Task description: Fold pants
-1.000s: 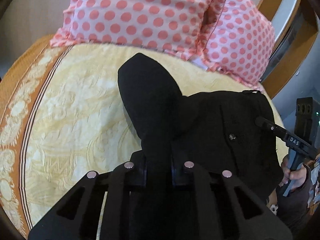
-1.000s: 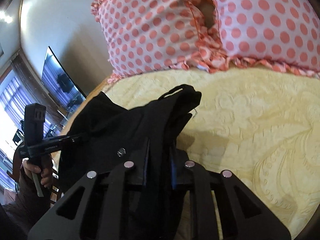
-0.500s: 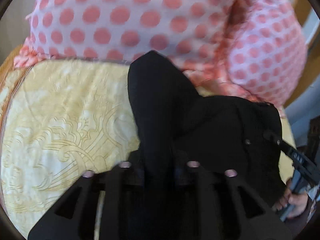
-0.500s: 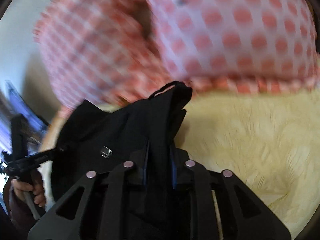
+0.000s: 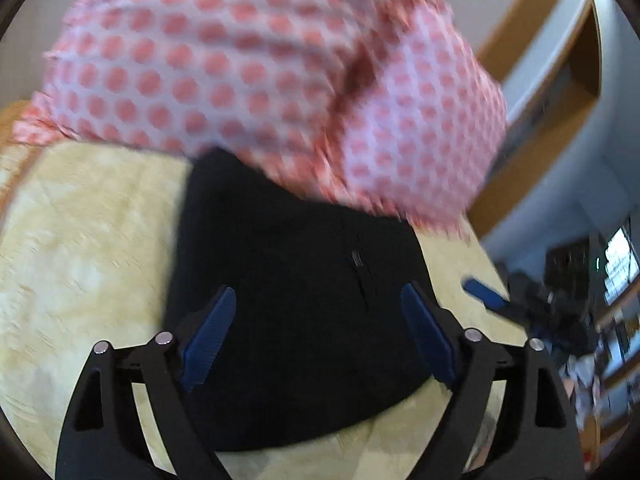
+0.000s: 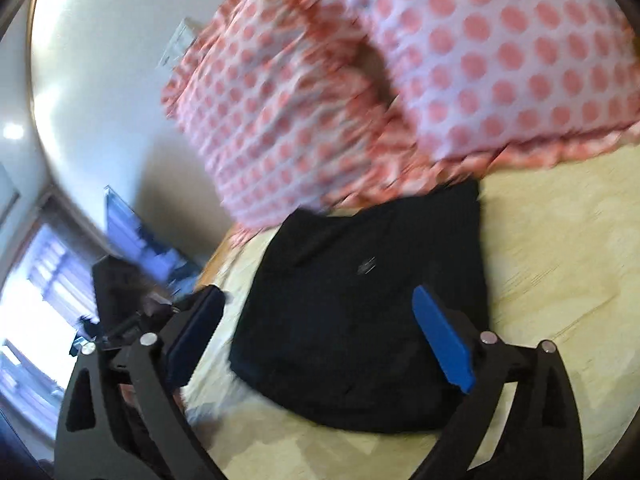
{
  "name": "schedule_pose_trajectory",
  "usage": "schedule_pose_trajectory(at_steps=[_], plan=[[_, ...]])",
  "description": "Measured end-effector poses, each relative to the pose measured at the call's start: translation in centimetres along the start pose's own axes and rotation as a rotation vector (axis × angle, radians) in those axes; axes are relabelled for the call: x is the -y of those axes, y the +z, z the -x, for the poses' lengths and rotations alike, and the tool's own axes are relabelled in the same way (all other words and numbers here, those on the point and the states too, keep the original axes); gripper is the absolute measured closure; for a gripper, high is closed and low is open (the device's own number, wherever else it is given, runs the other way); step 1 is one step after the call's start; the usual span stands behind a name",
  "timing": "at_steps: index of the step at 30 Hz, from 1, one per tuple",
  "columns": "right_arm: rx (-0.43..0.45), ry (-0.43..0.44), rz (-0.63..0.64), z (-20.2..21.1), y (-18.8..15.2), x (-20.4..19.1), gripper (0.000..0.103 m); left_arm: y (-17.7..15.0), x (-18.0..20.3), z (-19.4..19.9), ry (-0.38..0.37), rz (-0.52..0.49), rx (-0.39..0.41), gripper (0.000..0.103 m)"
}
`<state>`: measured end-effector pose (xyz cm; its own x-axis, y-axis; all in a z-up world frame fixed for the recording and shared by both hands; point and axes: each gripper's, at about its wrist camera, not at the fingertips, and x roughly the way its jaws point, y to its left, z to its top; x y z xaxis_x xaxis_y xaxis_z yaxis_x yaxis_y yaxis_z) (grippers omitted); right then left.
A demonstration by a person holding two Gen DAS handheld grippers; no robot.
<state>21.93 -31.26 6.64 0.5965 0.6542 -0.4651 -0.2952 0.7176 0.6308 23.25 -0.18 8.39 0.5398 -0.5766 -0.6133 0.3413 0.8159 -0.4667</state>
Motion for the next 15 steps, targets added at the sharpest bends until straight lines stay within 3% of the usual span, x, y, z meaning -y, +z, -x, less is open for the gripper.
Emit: schedule_pose_trajectory(at_steps=[3,4,6,9,12,15], plan=[[-0.134,-0.123,-0.117,-3.1,-1.0,2.9,0.004,-1.0,-1.3,-4.2,0.093,0.050,-0.154,0.016],[-0.161,-0.130,-0.143,-3.7,-1.4,3.7,0.004,-1.2,-1.8,-4.5,0.093,0.060,-0.156,0.016],[-0.113,-0.129,-0.122,-3.3,-1.6,3.5,0.004,-1.1,-1.6,-4.6,0.099,0.053,-0.136,0.015],[-0.063,-0.249,-0.034,-1.9,-2.1,0.8,0.004,-1.4,-0.4,-3.6,0.151,0.032,-0.098,0.015],[0.025,-0.377,0.142,-0.3,-4.1,-2.9,0.002,-3.1,1.6,-0.5,0.284,-0.091,-0.007,0.004],[0.074,-0.469,0.282,0.9,-7.4,-5.2,0.002,-6.1,3.0,2.6,0.441,-0.198,0.097,0.001]])
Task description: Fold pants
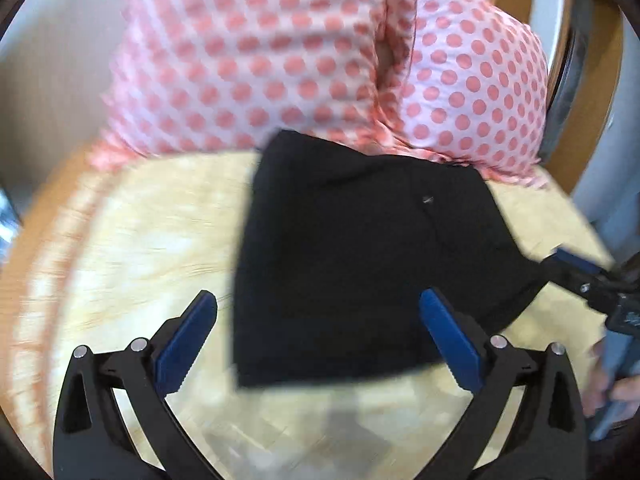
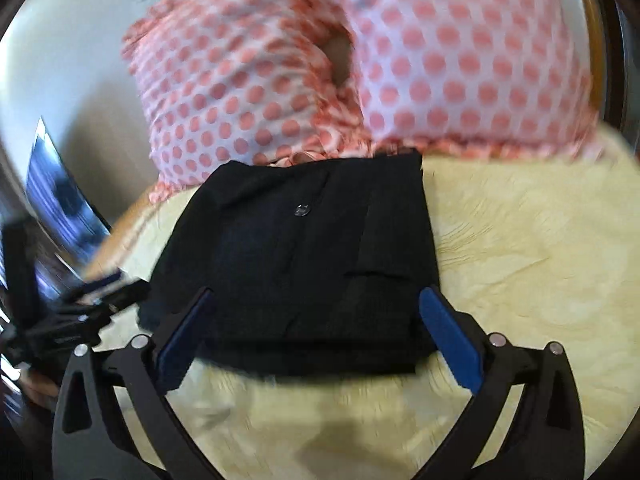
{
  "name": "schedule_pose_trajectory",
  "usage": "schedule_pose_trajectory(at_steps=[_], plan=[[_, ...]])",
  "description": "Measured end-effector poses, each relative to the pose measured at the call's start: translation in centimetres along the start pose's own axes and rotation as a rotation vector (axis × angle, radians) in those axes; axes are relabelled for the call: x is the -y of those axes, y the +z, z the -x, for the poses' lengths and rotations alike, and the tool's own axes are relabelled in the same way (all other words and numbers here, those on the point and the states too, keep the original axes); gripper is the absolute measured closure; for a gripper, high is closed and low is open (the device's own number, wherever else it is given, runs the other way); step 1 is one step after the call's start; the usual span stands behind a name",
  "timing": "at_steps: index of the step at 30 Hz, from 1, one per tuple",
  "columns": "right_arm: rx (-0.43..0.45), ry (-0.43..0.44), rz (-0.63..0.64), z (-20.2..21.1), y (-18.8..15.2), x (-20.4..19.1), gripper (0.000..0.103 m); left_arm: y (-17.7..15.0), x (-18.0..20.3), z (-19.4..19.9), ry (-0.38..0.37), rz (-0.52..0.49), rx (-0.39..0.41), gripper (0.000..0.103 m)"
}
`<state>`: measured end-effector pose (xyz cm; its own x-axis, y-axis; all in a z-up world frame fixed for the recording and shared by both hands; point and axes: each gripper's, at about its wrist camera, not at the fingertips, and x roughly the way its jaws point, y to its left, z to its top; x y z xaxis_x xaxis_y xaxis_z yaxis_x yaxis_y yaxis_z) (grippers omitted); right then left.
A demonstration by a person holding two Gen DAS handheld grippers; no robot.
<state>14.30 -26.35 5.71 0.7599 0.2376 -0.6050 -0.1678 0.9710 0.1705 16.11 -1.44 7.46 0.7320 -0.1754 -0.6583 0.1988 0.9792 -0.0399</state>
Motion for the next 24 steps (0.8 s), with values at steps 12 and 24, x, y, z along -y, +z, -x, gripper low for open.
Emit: schedule_pose_trajectory(at_steps=[12,24], plan=[[-0.040,-0.151,0.074,0.3,-8.6,-4.4,0.002,-9.2,0.1,3.1,0.144,0.006,-0.029,0.001],[-0.015,-0.231,0.036,-0.3,-10.7,-4.9,0.002,-11.2,-0.1,3.2,0.131,0.031,0.012,0.001]])
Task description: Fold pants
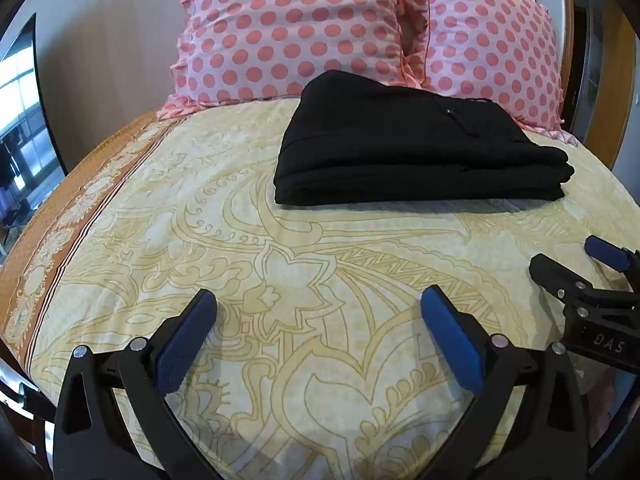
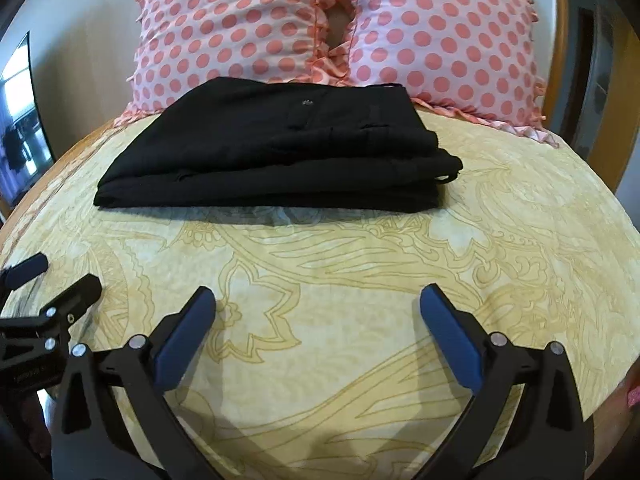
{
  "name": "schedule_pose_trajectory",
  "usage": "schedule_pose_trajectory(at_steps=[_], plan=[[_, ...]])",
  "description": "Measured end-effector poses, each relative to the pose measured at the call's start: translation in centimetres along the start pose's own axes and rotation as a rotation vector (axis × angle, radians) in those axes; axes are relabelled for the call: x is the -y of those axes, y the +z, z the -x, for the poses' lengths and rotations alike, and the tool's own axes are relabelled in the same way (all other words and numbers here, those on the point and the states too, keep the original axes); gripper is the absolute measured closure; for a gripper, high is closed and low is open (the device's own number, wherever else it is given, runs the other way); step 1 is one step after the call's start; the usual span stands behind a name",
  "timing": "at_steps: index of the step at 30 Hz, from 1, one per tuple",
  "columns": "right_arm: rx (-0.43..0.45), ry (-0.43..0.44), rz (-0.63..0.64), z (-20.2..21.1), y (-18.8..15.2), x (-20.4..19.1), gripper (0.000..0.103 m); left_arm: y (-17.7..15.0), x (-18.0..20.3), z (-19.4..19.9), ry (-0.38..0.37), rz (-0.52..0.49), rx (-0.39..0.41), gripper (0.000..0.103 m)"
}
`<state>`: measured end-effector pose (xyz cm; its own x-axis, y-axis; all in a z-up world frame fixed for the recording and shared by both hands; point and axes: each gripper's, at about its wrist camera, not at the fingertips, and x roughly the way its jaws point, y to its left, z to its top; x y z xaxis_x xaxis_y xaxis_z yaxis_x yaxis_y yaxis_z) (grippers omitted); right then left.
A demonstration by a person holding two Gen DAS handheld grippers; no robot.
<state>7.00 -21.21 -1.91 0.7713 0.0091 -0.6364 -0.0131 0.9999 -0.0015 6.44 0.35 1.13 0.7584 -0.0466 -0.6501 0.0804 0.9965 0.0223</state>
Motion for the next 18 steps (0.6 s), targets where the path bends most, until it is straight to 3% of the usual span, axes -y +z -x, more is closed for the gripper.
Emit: schedule_pose_trajectory(at_steps=[18], plan=[[0.017,-0.007,-0.007,0.17,-0.12,0.27,0.002,-0.10,-0.19,0.02,-0.002,-0.003,0.014,0.001]])
